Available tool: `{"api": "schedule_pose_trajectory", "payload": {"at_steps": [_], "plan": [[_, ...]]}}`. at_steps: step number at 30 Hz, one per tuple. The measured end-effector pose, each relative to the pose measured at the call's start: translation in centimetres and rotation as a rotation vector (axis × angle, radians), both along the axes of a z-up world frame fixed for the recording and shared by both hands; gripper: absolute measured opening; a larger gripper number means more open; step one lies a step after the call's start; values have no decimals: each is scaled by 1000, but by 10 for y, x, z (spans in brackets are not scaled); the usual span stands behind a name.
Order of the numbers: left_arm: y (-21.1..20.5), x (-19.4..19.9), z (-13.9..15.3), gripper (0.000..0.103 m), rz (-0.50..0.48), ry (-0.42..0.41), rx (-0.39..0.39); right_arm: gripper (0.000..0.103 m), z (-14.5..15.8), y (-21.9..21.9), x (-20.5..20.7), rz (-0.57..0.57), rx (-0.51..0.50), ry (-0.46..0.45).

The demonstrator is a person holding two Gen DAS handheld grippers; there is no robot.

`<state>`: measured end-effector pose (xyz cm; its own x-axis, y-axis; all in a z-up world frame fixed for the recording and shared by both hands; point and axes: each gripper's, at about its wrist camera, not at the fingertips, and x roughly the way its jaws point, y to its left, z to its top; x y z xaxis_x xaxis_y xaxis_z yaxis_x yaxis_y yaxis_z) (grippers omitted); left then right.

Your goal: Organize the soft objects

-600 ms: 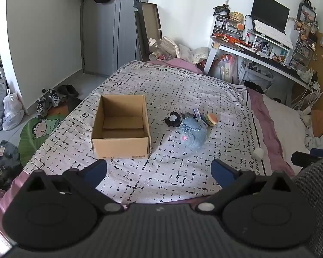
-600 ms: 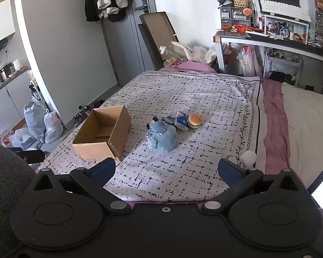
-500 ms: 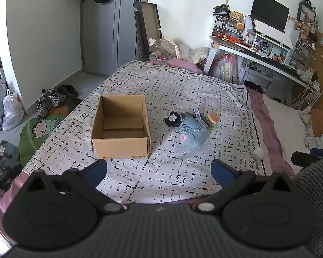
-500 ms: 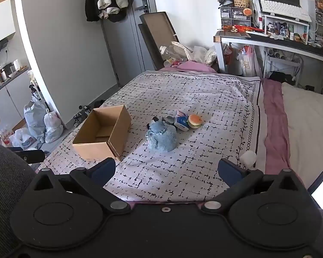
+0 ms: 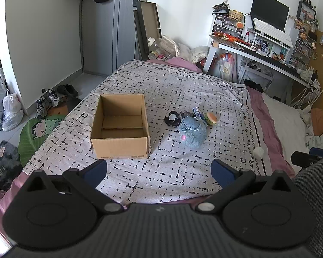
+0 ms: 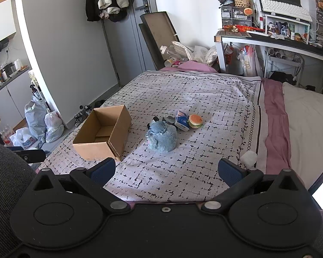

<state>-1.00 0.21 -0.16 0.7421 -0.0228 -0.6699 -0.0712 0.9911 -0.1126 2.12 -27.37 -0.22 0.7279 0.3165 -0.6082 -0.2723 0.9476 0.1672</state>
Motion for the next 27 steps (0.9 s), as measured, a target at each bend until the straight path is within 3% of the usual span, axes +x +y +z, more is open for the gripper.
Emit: {"api": "schedule_pose_trajectory", "payload": {"at_steps": [16, 27], "plan": [[7, 10, 0, 102, -12, -9, -3, 103, -4, 3, 9, 24, 22, -9], [23, 34, -8, 102, -36, 8, 42, 103, -14, -1, 25, 12, 11, -22]]}}
